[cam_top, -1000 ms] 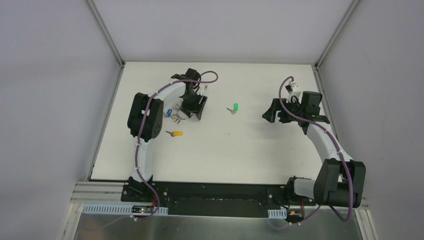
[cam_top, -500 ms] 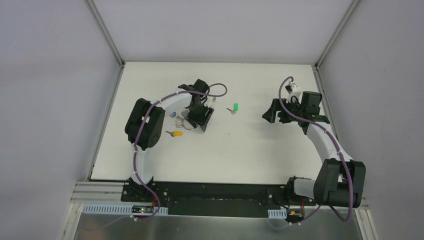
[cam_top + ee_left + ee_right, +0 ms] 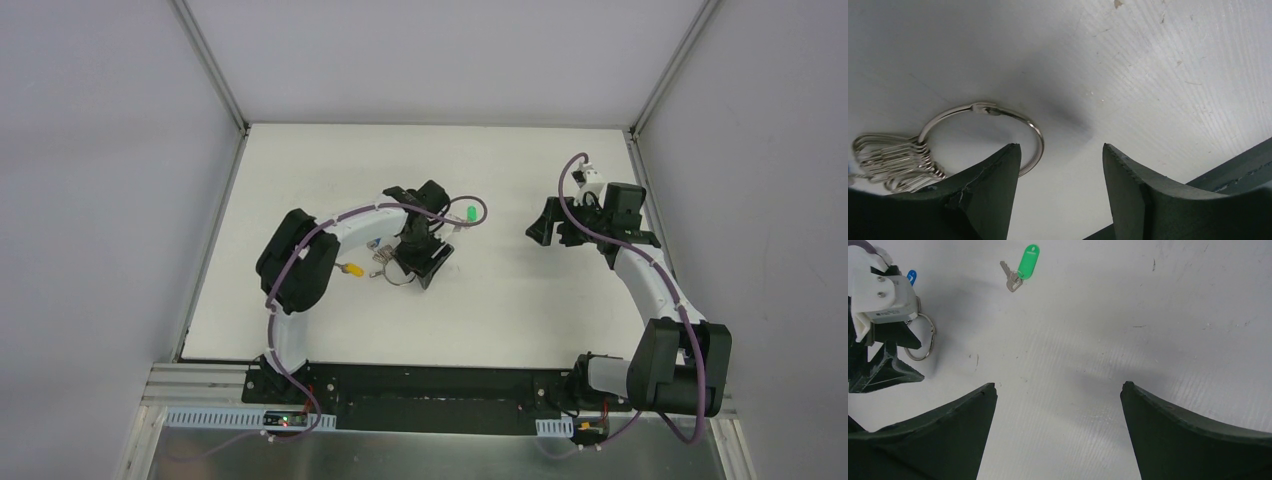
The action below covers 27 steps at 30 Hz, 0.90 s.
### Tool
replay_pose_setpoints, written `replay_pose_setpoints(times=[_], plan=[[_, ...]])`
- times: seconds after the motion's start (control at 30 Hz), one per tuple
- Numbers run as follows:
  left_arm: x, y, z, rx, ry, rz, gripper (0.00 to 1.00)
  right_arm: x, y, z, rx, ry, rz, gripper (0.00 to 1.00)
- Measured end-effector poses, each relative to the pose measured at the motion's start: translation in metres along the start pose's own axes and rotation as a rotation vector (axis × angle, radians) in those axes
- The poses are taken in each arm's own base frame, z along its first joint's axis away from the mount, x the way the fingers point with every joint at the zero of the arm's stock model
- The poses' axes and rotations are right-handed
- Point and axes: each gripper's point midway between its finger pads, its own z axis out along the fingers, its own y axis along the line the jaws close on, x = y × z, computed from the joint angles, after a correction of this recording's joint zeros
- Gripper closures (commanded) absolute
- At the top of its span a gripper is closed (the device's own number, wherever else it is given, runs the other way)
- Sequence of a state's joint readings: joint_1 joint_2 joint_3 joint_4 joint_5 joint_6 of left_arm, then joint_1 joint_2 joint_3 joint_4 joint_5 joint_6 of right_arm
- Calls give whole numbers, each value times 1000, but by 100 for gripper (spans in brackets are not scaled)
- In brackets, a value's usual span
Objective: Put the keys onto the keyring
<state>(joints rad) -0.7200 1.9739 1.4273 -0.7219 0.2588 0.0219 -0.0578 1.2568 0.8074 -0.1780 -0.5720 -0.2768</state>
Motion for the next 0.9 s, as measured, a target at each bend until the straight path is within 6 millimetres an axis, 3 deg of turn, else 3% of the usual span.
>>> replay_pose_setpoints(times=[0.3,0.7,0.9], plan=[[-8,26,-31,-121,-67,22,40,0,0,0,0,0,-6,2],[42,80,-58,-221,76,90,46,0,-1,0,3,0,-13,2],[50,87,-57,-228,114,150,56,1,-1,0,3,5,-11,2]])
